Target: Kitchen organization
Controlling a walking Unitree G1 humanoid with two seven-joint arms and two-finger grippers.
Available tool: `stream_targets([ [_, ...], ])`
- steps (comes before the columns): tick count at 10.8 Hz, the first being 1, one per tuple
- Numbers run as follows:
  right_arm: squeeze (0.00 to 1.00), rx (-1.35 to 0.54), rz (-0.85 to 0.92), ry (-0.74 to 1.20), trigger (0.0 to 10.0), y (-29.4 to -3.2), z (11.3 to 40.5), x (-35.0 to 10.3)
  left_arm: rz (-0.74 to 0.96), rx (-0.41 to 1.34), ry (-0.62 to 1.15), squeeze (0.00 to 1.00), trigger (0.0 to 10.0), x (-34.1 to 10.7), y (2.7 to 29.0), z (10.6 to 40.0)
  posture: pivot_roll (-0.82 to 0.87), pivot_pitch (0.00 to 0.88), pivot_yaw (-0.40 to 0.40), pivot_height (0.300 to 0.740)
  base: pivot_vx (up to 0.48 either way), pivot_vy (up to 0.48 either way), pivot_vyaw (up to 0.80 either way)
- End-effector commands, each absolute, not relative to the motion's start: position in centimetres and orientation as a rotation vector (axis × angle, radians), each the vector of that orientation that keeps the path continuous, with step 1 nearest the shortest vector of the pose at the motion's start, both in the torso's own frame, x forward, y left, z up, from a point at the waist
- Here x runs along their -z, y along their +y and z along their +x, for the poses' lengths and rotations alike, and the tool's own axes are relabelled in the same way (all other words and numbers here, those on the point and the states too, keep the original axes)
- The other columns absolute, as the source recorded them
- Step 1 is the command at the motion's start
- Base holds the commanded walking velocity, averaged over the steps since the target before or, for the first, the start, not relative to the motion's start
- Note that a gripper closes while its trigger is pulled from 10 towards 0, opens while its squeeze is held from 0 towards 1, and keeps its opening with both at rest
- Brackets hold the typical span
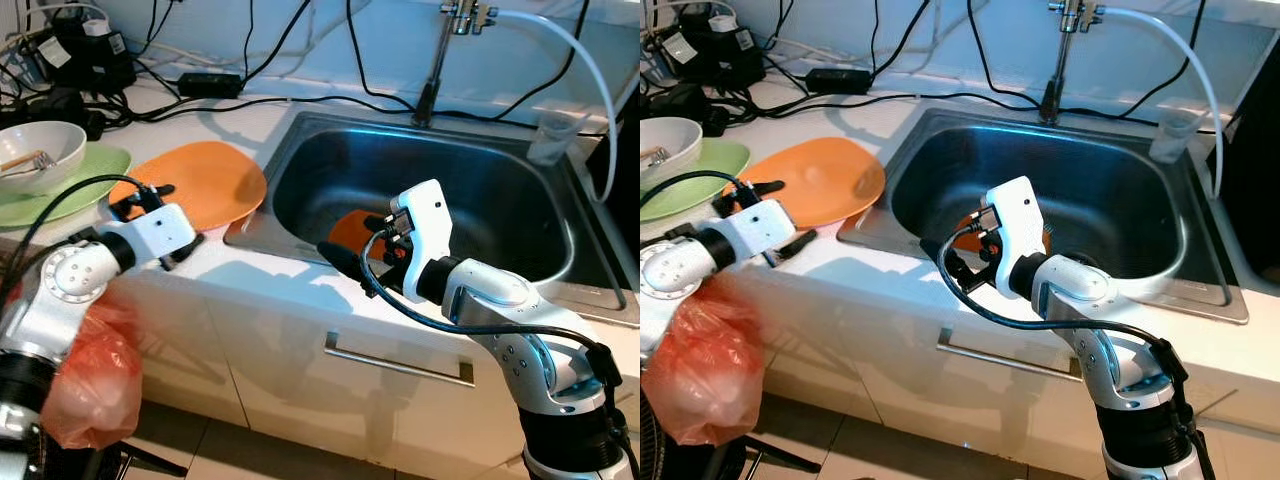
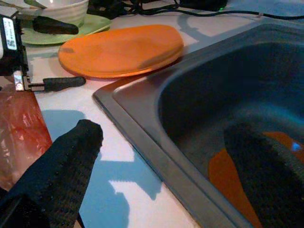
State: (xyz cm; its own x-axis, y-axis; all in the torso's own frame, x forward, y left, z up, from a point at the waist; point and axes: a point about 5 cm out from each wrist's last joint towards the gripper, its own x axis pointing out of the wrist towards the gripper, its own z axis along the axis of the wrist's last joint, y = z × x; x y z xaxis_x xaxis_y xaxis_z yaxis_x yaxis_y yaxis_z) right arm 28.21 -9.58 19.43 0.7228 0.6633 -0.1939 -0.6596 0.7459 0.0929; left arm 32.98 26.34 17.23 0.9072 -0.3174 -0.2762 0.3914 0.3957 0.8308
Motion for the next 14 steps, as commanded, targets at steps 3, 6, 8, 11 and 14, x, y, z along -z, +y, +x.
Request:
stream_targets([
  [3, 0.00, -0.719, 0.005, 0.185, 10.0, -9.7, 28.4, -20.2, 1.167, 0.463, 0.249, 0.00, 10.0, -14.8, 28.5, 32.6, 0.07, 0.018, -0.015, 0.740, 0.000, 0.000, 0.00],
  [6, 0.00, -0.722, 0.004, 0.182, 10.0, -9.6, 28.4, -20.3, 1.193, 0.425, 0.309, 0.00, 10.0, -14.1, 29.9, 32.5, 0.07, 0.015, -0.020, 0.740, 0.000, 0.000, 0.00],
  [8, 0.00, -0.721, 0.001, 0.178, 10.0, -9.7, 28.4, -20.4, 1.204, 0.395, 0.344, 0.00, 10.0, -13.8, 30.6, 32.5, 0.06, 0.016, -0.023, 0.740, 0.000, 0.000, 0.00],
  [11, 0.00, -0.719, -0.001, 0.176, 10.0, -9.7, 28.5, -20.4, 1.246, 0.435, 0.370, 0.00, 10.0, -13.5, 30.7, 32.5, 0.06, 0.018, -0.025, 0.740, 0.000, 0.000, 0.00],
  [14, 0.00, -0.719, 0.005, 0.171, 10.0, -9.6, 28.6, -20.5, 1.330, 0.493, 0.435, 0.00, 10.0, -13.1, 31.1, 32.4, 0.06, 0.018, -0.022, 0.740, 0.000, 0.000, 0.00],
])
